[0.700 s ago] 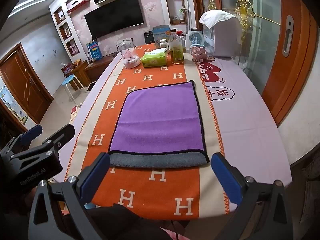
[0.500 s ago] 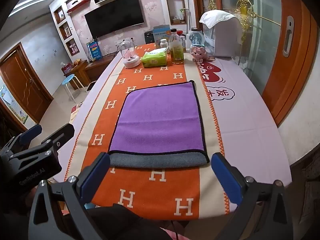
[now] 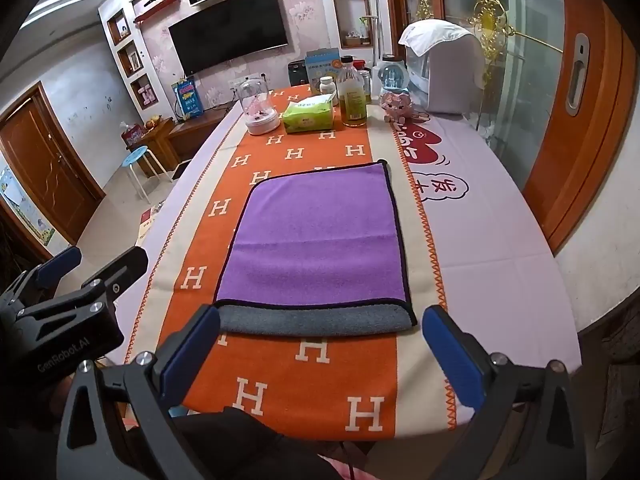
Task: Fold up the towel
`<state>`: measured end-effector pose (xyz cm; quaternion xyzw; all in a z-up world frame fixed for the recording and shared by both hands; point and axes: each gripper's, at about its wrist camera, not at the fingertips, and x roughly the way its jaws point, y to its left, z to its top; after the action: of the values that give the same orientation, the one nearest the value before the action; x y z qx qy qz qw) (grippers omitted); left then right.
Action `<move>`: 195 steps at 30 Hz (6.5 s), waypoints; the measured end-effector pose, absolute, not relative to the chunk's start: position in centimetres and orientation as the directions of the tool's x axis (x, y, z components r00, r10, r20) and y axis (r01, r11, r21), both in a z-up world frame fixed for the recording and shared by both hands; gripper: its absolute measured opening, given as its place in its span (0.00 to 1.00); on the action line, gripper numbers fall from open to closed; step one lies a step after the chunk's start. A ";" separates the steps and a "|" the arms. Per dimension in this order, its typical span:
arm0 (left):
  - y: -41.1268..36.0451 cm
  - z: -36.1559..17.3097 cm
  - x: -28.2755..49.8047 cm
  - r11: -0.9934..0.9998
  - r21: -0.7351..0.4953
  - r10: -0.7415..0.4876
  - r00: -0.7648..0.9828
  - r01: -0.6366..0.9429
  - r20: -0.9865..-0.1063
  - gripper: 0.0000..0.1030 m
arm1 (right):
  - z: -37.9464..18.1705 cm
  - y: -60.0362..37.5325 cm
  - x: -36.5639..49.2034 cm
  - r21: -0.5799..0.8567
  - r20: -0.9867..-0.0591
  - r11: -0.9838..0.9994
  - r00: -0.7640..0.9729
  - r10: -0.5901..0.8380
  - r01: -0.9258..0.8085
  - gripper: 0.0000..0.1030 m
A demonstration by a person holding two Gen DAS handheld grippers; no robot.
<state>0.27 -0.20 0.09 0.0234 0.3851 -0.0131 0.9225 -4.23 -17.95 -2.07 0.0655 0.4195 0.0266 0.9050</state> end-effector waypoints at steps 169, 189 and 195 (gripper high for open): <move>1.0 -14.5 14.2 0.966 -0.073 -0.146 0.288 0.248 -0.946 0.05 | -14.7 -25.7 6.2 0.141 -0.827 0.962 0.507 0.244 -0.233 0.04; 1.0 -6.8 22.3 0.964 0.016 -0.123 0.498 0.266 -0.858 0.05 | -6.8 -25.9 13.1 0.058 -0.696 0.970 0.686 0.209 -0.237 0.04; 0.9 -7.0 25.3 0.966 0.029 -0.122 0.554 0.256 -0.823 0.05 | -6.5 -26.0 16.0 0.048 -0.650 0.978 0.737 0.186 -0.204 0.04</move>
<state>25.27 0.93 -6.95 0.0729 0.4597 -0.1073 0.8786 16.04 -25.96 -6.46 -0.0133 0.3474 0.1046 0.9318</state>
